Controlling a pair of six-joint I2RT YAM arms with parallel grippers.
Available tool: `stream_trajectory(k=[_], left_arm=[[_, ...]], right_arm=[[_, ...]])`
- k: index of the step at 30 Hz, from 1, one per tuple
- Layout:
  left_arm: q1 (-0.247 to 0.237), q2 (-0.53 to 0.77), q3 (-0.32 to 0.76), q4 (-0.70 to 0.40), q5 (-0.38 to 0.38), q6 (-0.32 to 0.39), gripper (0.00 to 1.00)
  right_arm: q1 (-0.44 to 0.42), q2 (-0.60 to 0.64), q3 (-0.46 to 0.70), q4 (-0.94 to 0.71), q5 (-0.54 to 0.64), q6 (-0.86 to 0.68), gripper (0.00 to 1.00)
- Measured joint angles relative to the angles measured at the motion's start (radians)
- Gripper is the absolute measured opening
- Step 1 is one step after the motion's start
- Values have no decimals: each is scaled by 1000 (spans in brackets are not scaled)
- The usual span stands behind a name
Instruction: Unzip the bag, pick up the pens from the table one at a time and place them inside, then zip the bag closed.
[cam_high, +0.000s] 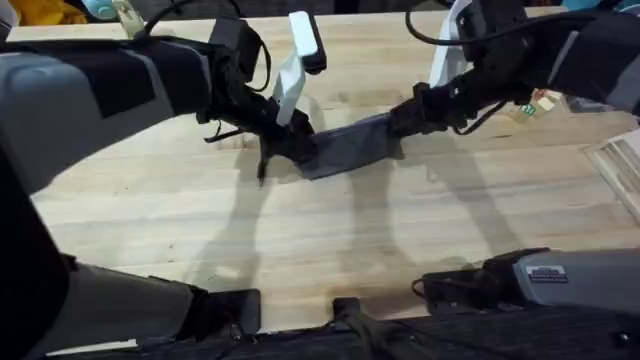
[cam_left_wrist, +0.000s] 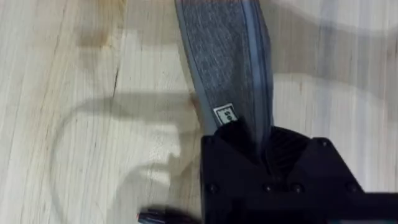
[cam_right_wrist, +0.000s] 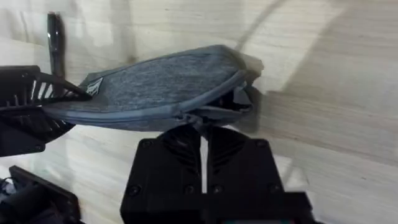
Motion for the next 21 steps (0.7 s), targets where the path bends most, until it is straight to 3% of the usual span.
stream_trajectory(k=[11,21], left_arm=[[0,0,0,0,0,0,43],[0,0,0,0,0,0,43]], right_arm=[[36,-110,0,-6,7,0,34],[266,-122,0,132,21,6,34]])
